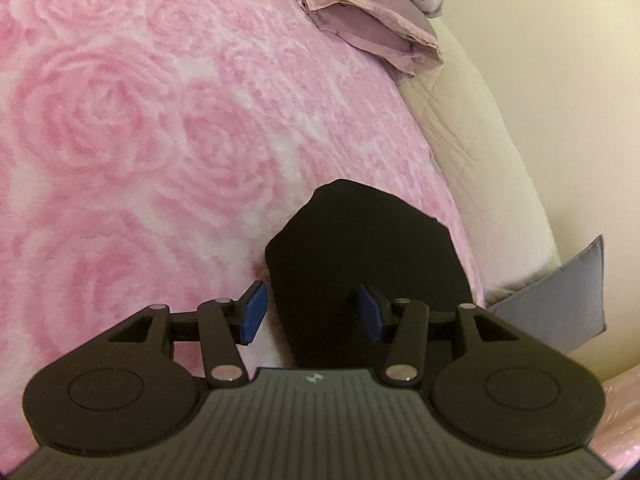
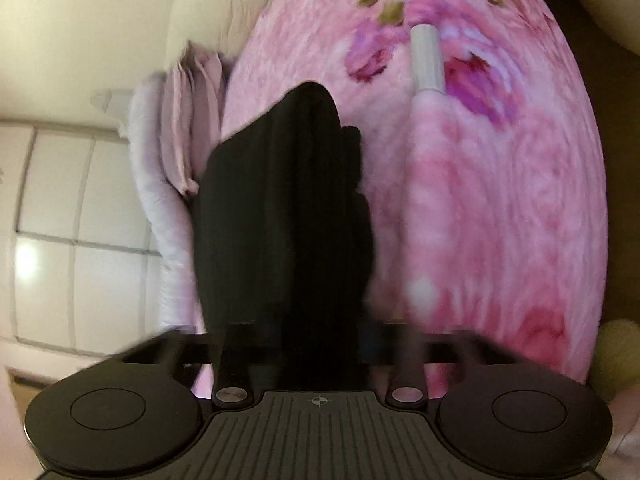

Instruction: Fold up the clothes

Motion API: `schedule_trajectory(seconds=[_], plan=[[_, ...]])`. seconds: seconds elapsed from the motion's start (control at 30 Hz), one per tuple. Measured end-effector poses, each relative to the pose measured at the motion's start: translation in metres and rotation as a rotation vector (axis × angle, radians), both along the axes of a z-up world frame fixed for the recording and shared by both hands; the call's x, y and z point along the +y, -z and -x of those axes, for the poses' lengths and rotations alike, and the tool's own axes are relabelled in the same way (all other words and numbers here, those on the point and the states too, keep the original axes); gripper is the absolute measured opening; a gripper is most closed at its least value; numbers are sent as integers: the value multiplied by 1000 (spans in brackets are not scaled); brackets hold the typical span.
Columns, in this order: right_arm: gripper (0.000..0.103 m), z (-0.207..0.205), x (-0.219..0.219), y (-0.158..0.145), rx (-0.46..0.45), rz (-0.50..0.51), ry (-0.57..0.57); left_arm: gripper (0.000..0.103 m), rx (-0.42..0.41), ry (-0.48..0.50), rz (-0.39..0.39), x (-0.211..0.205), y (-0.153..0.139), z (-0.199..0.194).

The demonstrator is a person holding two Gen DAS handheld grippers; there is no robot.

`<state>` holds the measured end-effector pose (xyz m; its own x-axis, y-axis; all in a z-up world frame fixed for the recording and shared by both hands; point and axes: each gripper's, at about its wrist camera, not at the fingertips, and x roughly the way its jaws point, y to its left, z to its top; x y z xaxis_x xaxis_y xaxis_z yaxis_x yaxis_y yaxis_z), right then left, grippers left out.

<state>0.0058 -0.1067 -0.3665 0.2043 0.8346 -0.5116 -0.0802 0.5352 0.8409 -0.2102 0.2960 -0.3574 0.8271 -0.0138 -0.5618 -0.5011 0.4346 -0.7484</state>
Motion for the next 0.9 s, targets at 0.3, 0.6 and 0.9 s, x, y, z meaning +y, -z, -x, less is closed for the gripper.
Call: schedule_trajectory(seconds=[0.3, 0.6, 0.9], plan=[[17, -57, 0, -31, -212, 154, -175, 32, -44, 166, 2, -39, -6, 8], [46, -97, -16, -43, -282, 218, -200, 37, -32, 263, -160, -51, -39, 9], [47, -129, -9, -70, -324, 130, -61, 48, -21, 320, -276, 2, -65, -86]])
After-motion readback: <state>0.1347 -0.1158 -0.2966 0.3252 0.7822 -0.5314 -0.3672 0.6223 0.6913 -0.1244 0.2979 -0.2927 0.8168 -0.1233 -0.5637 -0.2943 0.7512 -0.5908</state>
